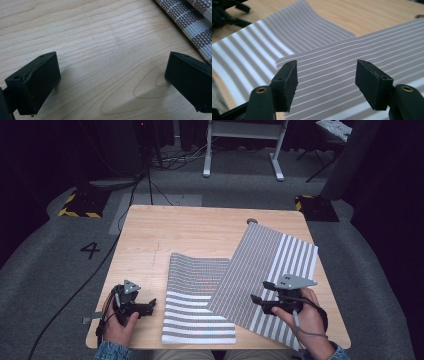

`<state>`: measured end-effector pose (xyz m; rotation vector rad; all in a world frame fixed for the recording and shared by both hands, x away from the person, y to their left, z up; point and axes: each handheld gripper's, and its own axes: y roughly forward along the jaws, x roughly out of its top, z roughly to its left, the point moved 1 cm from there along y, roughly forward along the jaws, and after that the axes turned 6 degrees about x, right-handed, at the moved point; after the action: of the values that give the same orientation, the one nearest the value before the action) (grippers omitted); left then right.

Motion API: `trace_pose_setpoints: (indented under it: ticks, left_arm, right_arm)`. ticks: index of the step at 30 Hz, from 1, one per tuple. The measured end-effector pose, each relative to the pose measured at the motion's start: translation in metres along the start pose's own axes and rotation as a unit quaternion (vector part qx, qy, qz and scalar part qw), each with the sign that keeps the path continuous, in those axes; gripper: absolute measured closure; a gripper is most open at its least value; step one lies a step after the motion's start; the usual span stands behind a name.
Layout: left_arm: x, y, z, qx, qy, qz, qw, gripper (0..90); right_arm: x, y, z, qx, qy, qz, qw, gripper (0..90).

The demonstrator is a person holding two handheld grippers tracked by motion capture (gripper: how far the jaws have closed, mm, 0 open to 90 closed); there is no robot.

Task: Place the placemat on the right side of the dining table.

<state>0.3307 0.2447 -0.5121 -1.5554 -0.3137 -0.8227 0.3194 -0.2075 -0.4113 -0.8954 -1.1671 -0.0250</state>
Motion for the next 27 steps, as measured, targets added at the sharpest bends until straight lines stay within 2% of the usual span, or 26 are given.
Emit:
trace_pose_setpoints:
  ticks: [5,16,18,21,27]
  left_arm:
    - [0.000,0.000,0.000,0.000,0.000,0.000,1.0000,0.1]
    - [0.000,0.000,0.000,0.000,0.000,0.000,1.0000,0.2]
    - [0.000,0.000,0.000,0.000,0.000,0.000,1.0000,0.1]
    - [0.000,0.000,0.000,0.000,0.000,0.000,1.0000,0.1]
    - [0.000,0.000,0.000,0.000,0.000,0.000,1.0000,0.1]
  right_arm:
    - [-0.007,0.018,0.018,0.026,-0.014,0.021,0.9994,34.7]
    - [-0.024,0.057,0.043,0.059,-0.015,0.058,0.9965,33.6]
    - [-0.027,0.070,0.048,0.061,-0.016,0.068,0.9957,33.6]
    - [-0.027,0.079,0.049,0.058,-0.018,0.075,0.9953,33.3]
    - [-0.034,0.099,0.048,0.039,-0.023,0.096,0.9944,33.0]
